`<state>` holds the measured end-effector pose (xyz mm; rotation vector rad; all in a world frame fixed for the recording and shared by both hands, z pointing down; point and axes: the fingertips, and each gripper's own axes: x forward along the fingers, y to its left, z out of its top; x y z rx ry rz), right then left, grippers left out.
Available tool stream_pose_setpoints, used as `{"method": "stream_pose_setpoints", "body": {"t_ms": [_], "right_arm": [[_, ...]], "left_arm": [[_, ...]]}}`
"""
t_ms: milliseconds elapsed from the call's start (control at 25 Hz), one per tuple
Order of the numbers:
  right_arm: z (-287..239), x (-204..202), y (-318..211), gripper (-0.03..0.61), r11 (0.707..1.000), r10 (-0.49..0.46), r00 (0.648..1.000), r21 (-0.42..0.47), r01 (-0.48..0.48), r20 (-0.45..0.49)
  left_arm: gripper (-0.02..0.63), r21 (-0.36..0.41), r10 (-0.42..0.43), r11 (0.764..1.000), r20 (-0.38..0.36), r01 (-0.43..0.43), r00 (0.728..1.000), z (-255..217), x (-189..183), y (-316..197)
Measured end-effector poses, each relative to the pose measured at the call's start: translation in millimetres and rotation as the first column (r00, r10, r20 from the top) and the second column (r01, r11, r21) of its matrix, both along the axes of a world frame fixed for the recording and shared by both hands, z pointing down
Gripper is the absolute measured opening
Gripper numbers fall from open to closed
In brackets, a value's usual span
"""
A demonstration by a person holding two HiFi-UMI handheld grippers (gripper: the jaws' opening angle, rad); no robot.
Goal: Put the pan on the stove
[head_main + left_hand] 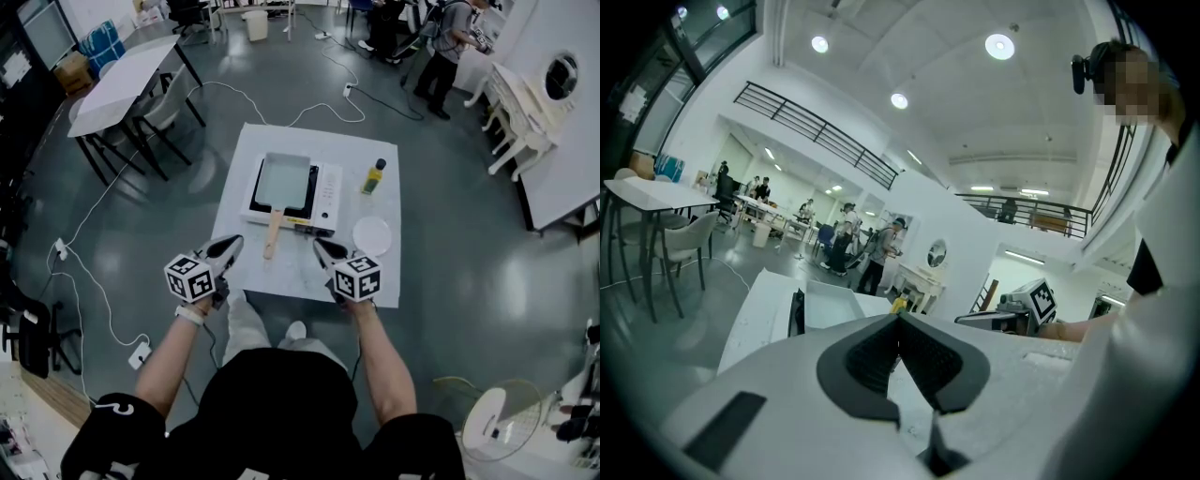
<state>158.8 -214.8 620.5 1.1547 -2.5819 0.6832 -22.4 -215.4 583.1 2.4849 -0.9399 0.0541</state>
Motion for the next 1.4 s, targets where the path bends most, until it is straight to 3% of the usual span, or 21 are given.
{"method": "stream_pose_setpoints", "body": {"t_ms": [1400], "right_arm": [[12,6,11,-0.003,1.000,-0.022,1.000,-0.017,0.022,-0.011]], "left_arm": [[-0.002,-0.006,-0.016,1.000,0.023,0.016,1.000,9,6,10]]}}
